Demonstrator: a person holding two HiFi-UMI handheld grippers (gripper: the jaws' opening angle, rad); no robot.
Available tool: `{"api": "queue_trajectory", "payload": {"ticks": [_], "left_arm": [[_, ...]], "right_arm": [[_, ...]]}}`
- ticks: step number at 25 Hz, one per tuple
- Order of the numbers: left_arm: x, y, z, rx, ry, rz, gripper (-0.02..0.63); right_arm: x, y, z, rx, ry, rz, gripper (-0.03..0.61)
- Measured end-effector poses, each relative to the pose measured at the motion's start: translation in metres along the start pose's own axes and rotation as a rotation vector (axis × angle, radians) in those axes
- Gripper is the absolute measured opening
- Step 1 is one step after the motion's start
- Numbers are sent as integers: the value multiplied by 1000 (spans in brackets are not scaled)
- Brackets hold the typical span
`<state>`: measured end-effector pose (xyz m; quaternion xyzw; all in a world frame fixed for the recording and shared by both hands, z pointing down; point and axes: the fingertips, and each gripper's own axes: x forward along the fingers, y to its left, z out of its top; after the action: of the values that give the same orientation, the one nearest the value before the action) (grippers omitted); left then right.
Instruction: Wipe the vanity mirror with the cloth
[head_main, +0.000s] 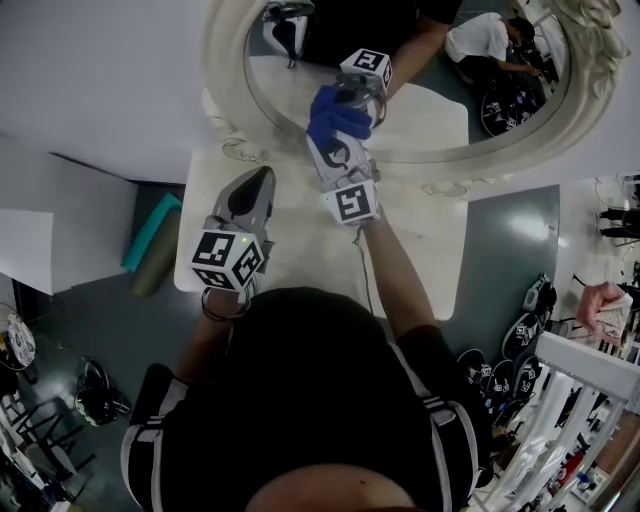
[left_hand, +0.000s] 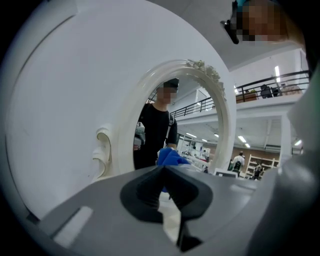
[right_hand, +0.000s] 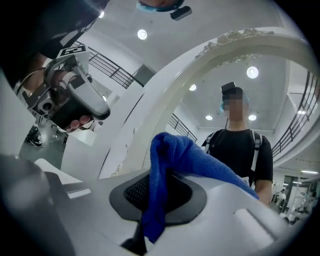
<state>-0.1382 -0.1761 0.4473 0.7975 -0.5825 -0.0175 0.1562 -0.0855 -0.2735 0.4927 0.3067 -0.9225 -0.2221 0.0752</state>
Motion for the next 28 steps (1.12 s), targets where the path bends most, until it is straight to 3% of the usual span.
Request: {"api": "queue_trajectory", "payload": {"ticks": [6,11,15,23,26,28], "left_arm": [[-1,-1,1,2,-6,3,10],[-4,-5,3,6,-14,-4,11],[-10,-6,8,23,-26,3,11],[-28,-16,13,46,-48,12,11],[-32,-26,9,43,-41,-3,11],[-32,-34,6,47,-38,-17,11]], "right_arm": [[9,13,-17,14,35,42,40],[17,31,-34,55,82,132,40],[11,25,-26,261,79,165,40],[-49,-9,25,714,-58,-41,40],[-81,-13,34,805,-65,-107,40],[-104,-14,37,807,-60,-150,40]]}}
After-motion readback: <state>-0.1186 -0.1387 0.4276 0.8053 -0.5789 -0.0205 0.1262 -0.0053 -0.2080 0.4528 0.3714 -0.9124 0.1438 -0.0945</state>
